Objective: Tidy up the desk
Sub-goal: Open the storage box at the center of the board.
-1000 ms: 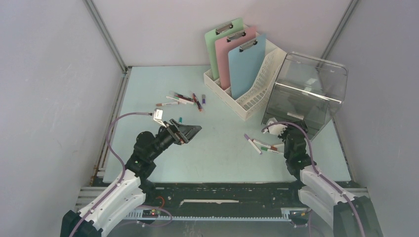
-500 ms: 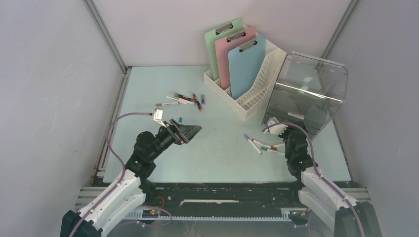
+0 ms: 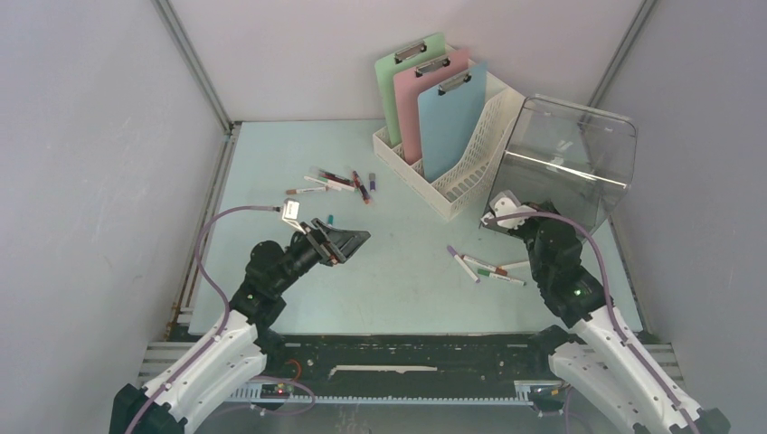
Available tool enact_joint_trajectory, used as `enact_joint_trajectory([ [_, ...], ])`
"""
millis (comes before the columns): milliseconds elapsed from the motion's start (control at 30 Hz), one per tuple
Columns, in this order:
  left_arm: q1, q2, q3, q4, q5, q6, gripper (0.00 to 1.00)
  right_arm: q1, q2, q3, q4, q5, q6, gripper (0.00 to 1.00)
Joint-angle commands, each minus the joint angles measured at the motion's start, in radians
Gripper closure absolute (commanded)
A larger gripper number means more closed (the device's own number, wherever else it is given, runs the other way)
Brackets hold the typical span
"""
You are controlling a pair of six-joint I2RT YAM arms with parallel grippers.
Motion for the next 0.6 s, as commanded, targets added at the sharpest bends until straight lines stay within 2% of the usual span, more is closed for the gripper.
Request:
enact_joint_trajectory([
  [0,-0.011,0.000,0.002,0.043,0.019,-0.003,0.02,0.016,0.016,0.052,-0.287,-0.042,0.113,1.00],
  [33,-0.013,0.002,0.000,0.047,0.019,-0.003,0.02,0.015,0.030,0.029,-0.276,-0.026,0.111,0.96],
  [133,-0.014,0.005,-0.004,0.053,0.022,-0.006,0.02,-0.014,0.034,-0.102,-0.079,0.033,0.023,0.55],
  [167,-0.014,0.005,-0.004,0.054,0.024,-0.007,0.02,-0.031,0.028,-0.136,-0.021,0.028,0.009,0.47],
  [233,-0.014,0.004,-0.007,0.054,0.028,-0.005,0.02,-0.072,0.030,-0.166,0.047,-0.004,-0.008,0.43],
  [367,-0.014,0.006,-0.008,0.053,0.027,-0.004,0.02,-0.141,0.103,-0.228,0.242,-0.015,-0.065,0.43],
  [467,-0.014,0.014,-0.006,0.054,0.028,-0.004,0.02,-0.161,0.147,-0.323,0.464,-0.025,-0.150,0.43],
  [567,-0.015,0.019,-0.001,0.054,0.028,-0.004,0.02,-0.162,0.175,-0.380,0.598,-0.043,-0.208,0.43],
])
